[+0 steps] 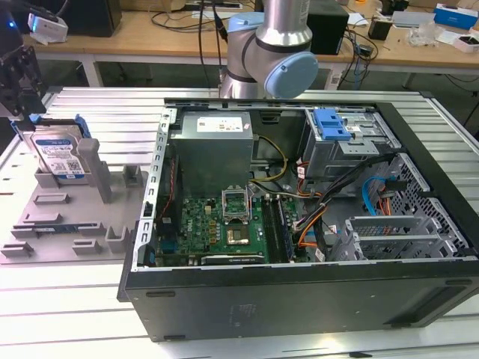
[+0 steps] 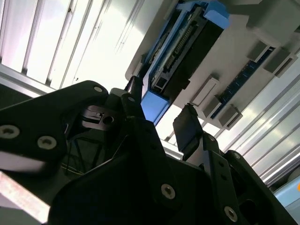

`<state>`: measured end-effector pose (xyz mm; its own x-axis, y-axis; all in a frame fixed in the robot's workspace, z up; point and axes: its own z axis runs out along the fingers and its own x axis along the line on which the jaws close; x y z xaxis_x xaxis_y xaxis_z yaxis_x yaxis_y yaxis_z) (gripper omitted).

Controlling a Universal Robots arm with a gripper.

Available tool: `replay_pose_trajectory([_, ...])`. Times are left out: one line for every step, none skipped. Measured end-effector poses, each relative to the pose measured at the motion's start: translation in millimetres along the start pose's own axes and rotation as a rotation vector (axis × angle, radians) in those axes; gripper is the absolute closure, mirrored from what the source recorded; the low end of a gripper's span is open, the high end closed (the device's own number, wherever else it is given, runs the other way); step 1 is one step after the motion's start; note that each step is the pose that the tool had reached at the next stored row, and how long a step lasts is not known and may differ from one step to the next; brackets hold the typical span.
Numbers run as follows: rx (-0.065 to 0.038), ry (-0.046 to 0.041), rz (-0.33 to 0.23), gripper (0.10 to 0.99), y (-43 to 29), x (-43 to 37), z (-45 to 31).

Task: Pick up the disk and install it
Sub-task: 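Pick up the disk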

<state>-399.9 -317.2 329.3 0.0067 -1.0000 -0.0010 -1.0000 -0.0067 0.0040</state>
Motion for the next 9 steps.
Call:
replay_pose_trajectory([0.000,0.0001,-0.004,0.545,0.2,0.0,0.6])
replay_pose_trajectory([0.000,0.0001,-0.010,0.545,0.4,-0.1,1.5])
replay_pose_trajectory([0.000,0.0001,-0.015,0.545,0.5,0.0,2.3])
replay_pose_trajectory([0.000,0.0001,-0.018,0.545,0.5,-0.1,2.7])
replay_pose_trajectory([0.000,0.0001,-0.021,0.545,0.6,0.0,3.1])
replay_pose_trajectory([0.000,0.0001,-0.023,0.545,0.6,-0.1,3.5])
replay_pose_trajectory([0.000,0.0001,-0.025,0.545,0.7,0.0,4.0])
replay_pose_trajectory([0.000,0.0001,-0.025,0.545,0.7,0.0,4.4])
replay_pose_trajectory([0.000,0.0002,-0.026,0.545,0.7,-0.1,4.7])
